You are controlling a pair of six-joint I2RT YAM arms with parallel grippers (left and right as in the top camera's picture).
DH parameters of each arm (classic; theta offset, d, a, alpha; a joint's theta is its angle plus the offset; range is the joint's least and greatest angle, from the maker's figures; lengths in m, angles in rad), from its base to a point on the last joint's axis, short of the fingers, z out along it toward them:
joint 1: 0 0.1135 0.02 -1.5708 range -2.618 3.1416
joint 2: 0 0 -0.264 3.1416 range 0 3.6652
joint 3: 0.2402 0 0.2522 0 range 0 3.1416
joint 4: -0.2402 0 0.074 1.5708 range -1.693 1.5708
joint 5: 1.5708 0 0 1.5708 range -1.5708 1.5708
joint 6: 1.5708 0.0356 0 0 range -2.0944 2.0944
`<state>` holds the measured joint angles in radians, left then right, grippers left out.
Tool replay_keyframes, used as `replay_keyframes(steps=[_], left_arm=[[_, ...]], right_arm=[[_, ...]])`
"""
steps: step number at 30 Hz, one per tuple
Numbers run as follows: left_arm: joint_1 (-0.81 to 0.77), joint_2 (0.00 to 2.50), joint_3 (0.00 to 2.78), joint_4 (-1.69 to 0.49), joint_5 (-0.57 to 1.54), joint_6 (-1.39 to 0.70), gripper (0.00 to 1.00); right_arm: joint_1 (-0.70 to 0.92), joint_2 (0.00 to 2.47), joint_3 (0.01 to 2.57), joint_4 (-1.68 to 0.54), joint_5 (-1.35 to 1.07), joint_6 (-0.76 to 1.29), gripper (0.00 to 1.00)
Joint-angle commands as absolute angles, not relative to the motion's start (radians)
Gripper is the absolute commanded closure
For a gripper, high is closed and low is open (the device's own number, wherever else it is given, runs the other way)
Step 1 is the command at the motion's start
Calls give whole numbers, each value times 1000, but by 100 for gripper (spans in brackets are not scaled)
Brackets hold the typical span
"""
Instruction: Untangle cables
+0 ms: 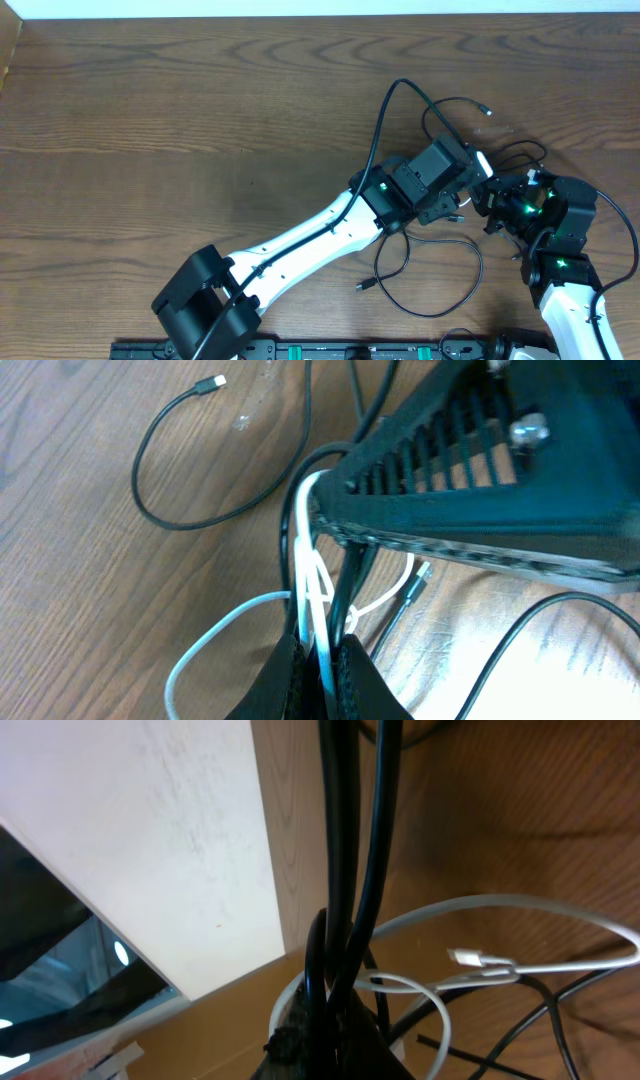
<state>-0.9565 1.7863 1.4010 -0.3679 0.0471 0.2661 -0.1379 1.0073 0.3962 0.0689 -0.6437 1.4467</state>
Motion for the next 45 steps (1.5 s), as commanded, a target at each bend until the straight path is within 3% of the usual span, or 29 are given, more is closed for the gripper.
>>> replay_keyframes(steps=[1, 13, 16, 19, 20, 25, 28, 36, 37, 40, 42, 45], left_arm=[[-910, 1792, 1411, -357, -38, 271, 92], [-847, 1792, 1411, -361, -38, 271, 92], [-847, 1792, 1411, -366, -38, 271, 83], [-847, 1792, 1411, -373, -38, 271, 62], [-847, 1792, 1411, -375, -38, 271, 61], [-847, 1792, 1411, -384, -38, 271, 62], [-847, 1792, 1411, -384, -38, 271, 69], [-847, 1792, 1411, -388, -34, 270, 70], [-847, 1792, 1411, -393, -30, 252, 77], [-847, 1792, 1411, -403, -24, 253, 81], [-846, 1793, 1411, -403, -46, 253, 92], [-832, 1793, 1411, -403, -82, 253, 92]], right_arm=[[-131, 1008, 392, 56, -665, 1405, 99], [-131, 1008, 392, 30, -669, 1363, 99], [-131, 1008, 392, 30, -668, 1363, 99], [-131, 1008, 392, 30, -668, 1363, 99], [-131, 1008, 392, 30, -668, 1363, 99], [-131, 1008, 392, 30, -669, 1363, 99], [-131, 1008, 392, 30, -669, 1363, 99], [-131, 1008, 392, 38, -684, 1363, 99], [-131, 1008, 392, 43, -684, 1363, 99], [-131, 1008, 392, 46, -704, 1363, 99], [-131, 1008, 392, 64, -744, 1363, 99], [-131, 1008, 392, 119, -829, 1363, 99]])
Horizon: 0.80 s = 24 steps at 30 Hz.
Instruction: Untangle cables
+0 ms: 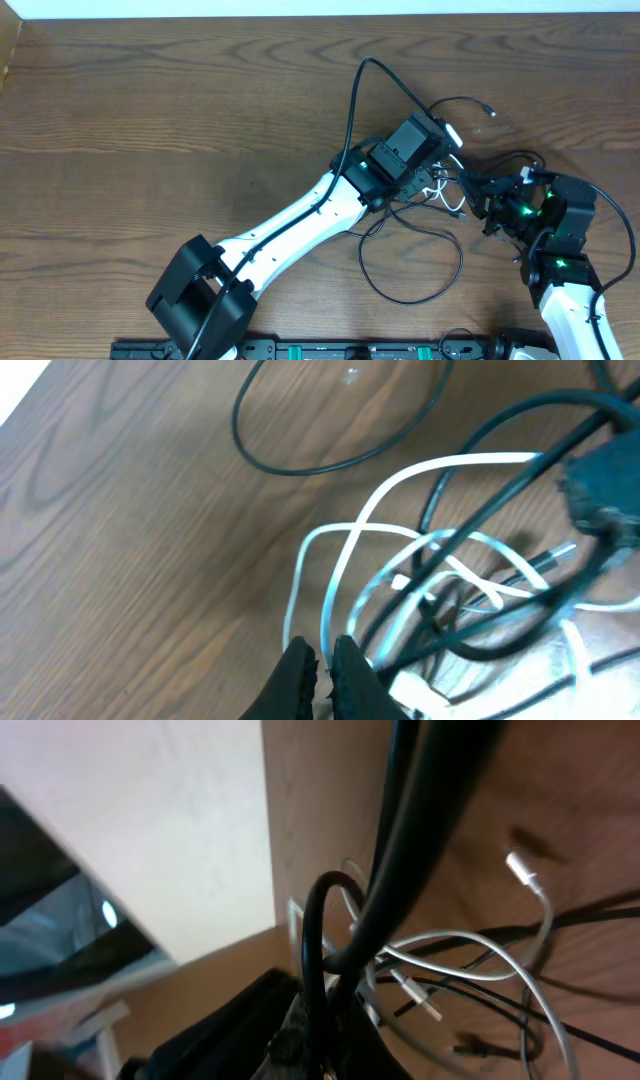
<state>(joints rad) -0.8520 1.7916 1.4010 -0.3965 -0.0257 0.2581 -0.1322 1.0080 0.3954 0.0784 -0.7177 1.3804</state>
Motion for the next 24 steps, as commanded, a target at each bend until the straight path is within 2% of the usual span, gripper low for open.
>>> replay_keyframes(steps=[1, 8, 18, 19, 21, 22, 24], left_arm=[[-825, 1793, 1411, -403, -93, 252, 92], [-741, 1793, 1411, -440, -99, 252, 92], [-625, 1793, 1411, -484, -93, 185, 92], [-621, 1793, 1411, -490, -78, 181, 86], [-620, 1792, 1411, -501, -21, 182, 60], [-620, 1792, 1411, -506, 15, 184, 44], [-622, 1792, 1411, -516, 118, 214, 29]], right_arm=[[-131, 1008, 392, 136, -853, 1364, 99], [-131, 1008, 392, 251, -961, 1373, 99], [-131, 1008, 392, 270, -921, 1370, 99], [-131, 1008, 392, 269, -912, 1370, 99], [-131, 1008, 392, 269, -896, 1362, 99], [-131, 1008, 392, 269, -892, 1357, 99], [-131, 1008, 392, 269, -889, 1349, 99]])
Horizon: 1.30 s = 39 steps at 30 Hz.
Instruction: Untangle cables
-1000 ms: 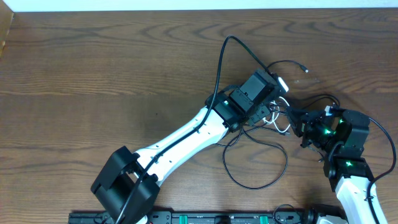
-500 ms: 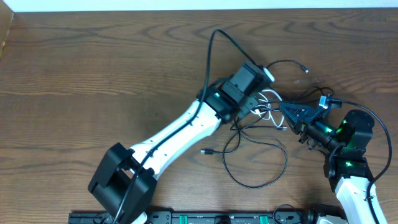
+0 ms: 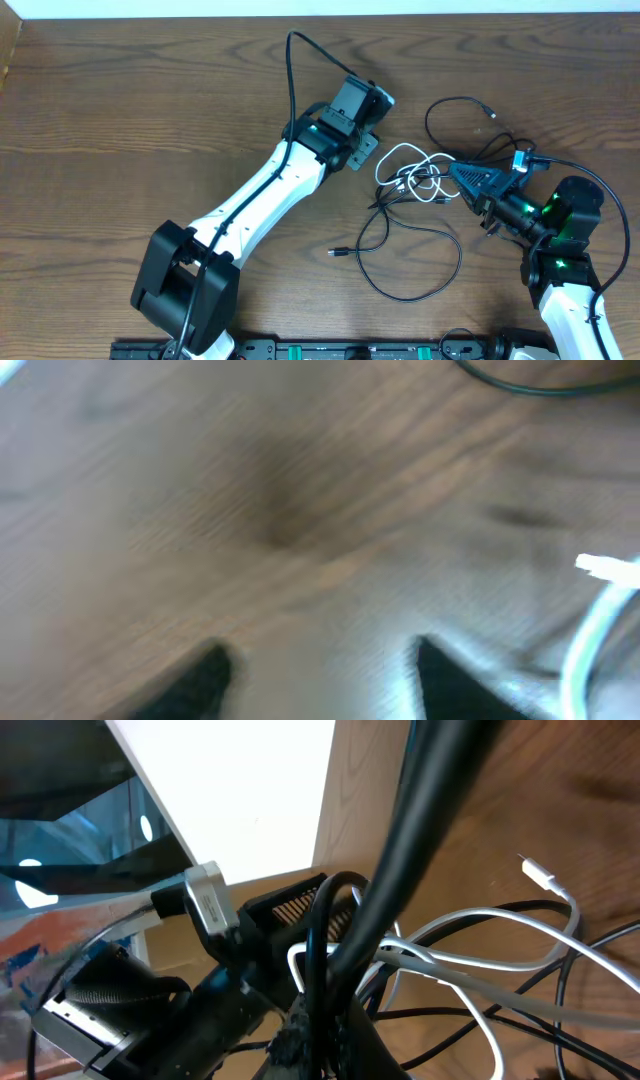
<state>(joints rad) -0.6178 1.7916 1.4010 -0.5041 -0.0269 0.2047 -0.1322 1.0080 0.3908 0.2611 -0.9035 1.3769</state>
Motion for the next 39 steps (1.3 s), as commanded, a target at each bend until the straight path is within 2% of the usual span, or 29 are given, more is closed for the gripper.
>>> replay_keyframes(steps=[1, 4, 10, 26, 39], left_arm=[[-624, 1792, 1411, -521, 210, 257, 23], [-625, 1792, 1411, -521, 321, 315, 16], [-625, 1781, 1411, -520, 343, 334, 10], [-625, 1700, 1411, -524, 558, 393, 9], [-663, 1701, 1411, -522, 558, 445, 8]], right_arm=[[-131, 1008, 392, 269, -884, 1344, 99], [-131, 1008, 392, 261, -863, 1317, 99], [-131, 1008, 392, 207, -789, 1262, 99], [-131, 1008, 392, 149, -748, 1213, 99], [-129, 1008, 392, 233, -851, 1096, 99]])
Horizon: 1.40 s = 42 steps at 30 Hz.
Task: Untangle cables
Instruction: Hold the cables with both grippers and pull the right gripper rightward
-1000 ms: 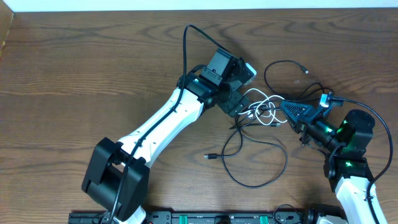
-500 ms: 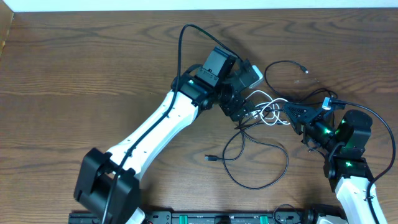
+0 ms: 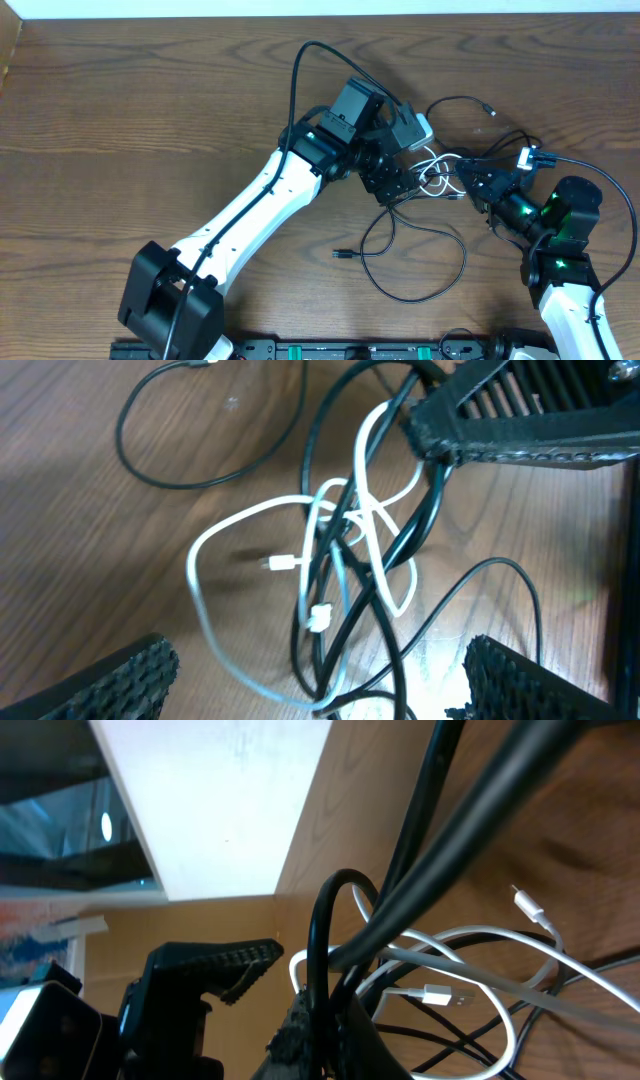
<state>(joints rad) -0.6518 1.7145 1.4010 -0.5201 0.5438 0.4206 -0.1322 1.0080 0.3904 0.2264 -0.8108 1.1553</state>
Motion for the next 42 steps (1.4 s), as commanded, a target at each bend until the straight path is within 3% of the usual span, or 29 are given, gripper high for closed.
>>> replay_keyframes(steps=[1, 32, 34, 35, 38, 42], left_arm=[[-667, 1702, 1411, -522, 558, 445, 8], [-715, 1712, 1411, -488, 558, 445, 9], [-719, 1712, 1411, -488, 558, 445, 25], [-720, 1712, 1411, -488, 558, 445, 42], [-720, 1712, 1411, -489, 558, 445, 75], [-720, 1712, 1411, -488, 557, 445, 92]], right_arm=[[-129, 1008, 392, 233, -852, 1090, 99], [-102, 1008, 392, 256, -1024, 1004, 99], [-96, 1008, 392, 256, -1024, 1004, 99], [-96, 1008, 392, 257, -1024, 1004, 99], [-96, 1008, 392, 259, -1024, 1005, 99], [-96, 1008, 392, 258, -1024, 1004, 99]])
